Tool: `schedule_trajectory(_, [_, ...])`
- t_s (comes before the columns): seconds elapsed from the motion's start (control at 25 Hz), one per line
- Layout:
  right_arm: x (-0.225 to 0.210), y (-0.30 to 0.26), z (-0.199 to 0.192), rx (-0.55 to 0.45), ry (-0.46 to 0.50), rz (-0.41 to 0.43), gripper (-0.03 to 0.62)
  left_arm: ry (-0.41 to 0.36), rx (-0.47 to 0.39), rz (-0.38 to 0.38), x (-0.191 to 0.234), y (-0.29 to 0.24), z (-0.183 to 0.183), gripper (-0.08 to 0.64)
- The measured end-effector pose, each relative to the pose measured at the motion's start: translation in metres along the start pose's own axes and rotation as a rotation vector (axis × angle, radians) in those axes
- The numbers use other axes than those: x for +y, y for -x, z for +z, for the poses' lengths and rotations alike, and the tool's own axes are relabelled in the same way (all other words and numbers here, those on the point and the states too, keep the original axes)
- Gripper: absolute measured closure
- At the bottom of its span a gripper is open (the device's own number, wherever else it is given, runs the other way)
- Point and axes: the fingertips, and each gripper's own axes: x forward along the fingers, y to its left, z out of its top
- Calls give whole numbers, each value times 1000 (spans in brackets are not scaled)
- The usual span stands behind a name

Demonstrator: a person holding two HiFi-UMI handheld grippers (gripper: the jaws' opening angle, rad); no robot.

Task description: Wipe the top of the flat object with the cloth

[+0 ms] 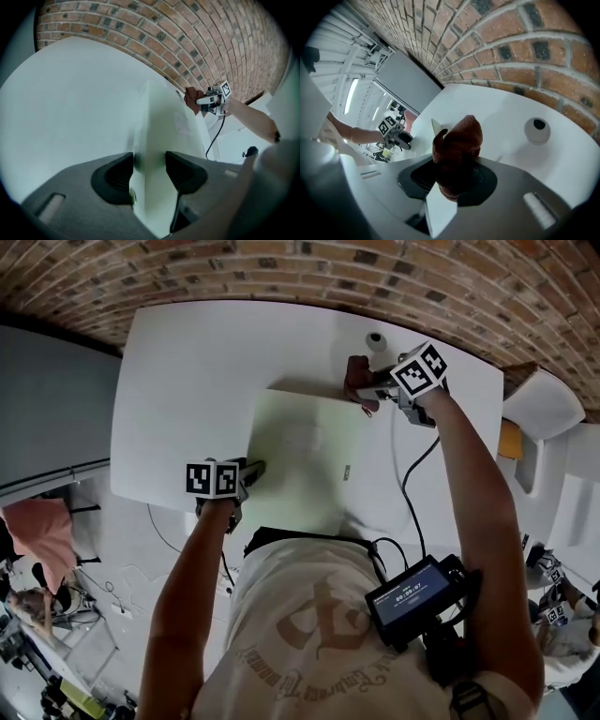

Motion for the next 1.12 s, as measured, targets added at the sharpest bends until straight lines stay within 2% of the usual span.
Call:
schedule_trajectory(0.16, [32,-5,47,-35,102,31,486,-3,-18,-6,-3,-2,1,333])
schedule_trajectory(0.32, [75,-38,84,-5,221,66,486,-10,-19,-11,-5,-4,0,333])
schedule_trajectory(0.56, [122,-103,118,49,307,118,485,3,-38,-7,-6,-2,2,333])
schedule_trajectory(0.68, [129,-137,121,96,328,86,485,2,-60,-5,-4,-1,2,333])
schedule_trajectory(0.8, [122,-158,119,143,349,14,485,-3,-77,3,-3,0,4,333])
schedule_trajectory(0.92, [115,-163,113,175,336,-37,486,-8,-81,8,-2,2,3,333])
schedule_trajectory(1.12, [111,-153,96,220,352,-74,486,-12,-87,15,0,4,3,333])
